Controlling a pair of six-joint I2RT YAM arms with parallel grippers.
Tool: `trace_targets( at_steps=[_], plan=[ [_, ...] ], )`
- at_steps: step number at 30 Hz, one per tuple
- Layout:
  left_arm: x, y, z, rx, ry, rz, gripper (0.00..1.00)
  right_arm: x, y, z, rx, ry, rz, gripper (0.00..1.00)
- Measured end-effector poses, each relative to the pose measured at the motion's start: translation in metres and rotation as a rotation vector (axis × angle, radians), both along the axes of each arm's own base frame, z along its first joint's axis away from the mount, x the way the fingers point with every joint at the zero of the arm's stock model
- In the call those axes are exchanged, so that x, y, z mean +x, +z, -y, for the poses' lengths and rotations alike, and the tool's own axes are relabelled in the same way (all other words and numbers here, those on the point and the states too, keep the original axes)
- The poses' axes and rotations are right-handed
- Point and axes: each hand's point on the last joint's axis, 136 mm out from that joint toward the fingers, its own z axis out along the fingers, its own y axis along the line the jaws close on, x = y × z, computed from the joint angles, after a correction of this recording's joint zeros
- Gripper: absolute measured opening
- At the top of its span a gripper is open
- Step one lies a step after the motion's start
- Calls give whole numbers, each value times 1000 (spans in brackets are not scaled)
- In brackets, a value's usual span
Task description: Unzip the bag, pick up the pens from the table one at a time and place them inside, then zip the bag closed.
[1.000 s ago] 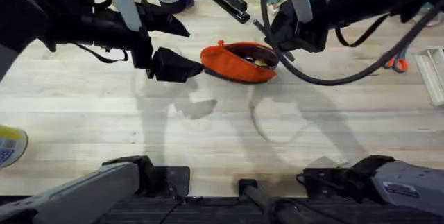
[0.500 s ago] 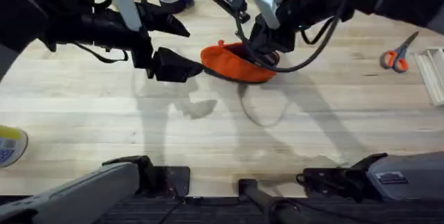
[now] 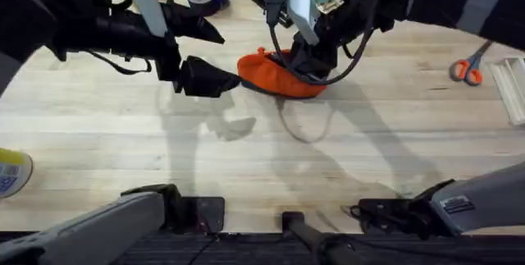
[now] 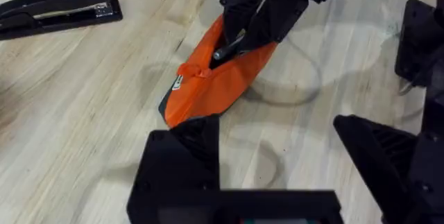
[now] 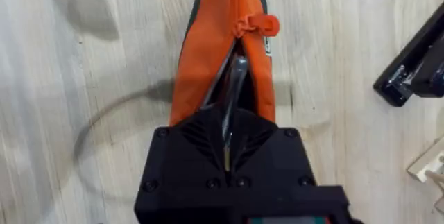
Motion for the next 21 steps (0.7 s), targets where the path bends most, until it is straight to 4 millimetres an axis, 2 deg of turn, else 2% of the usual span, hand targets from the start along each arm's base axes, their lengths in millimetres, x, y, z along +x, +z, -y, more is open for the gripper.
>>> trace_targets(
  at_steps=[7,8,11,15,17,21],
  plan=[
    [0,0,0,0,0,0,995,6,3,-3,14,3,29,47],
    [0,0,0,0,0,0,995,7,4,-4,18,3,33,101],
    [0,0,0,0,0,0,995,8,5,-5,24,6,42,409],
    [0,0,0,0,0,0,995,9,5,-6,27,6,42,939],
    [0,0,0,0,0,0,995,9,5,-6,27,6,43,990],
    [0,0,0,0,0,0,995,9,5,-6,28,5,43,996]
  ],
)
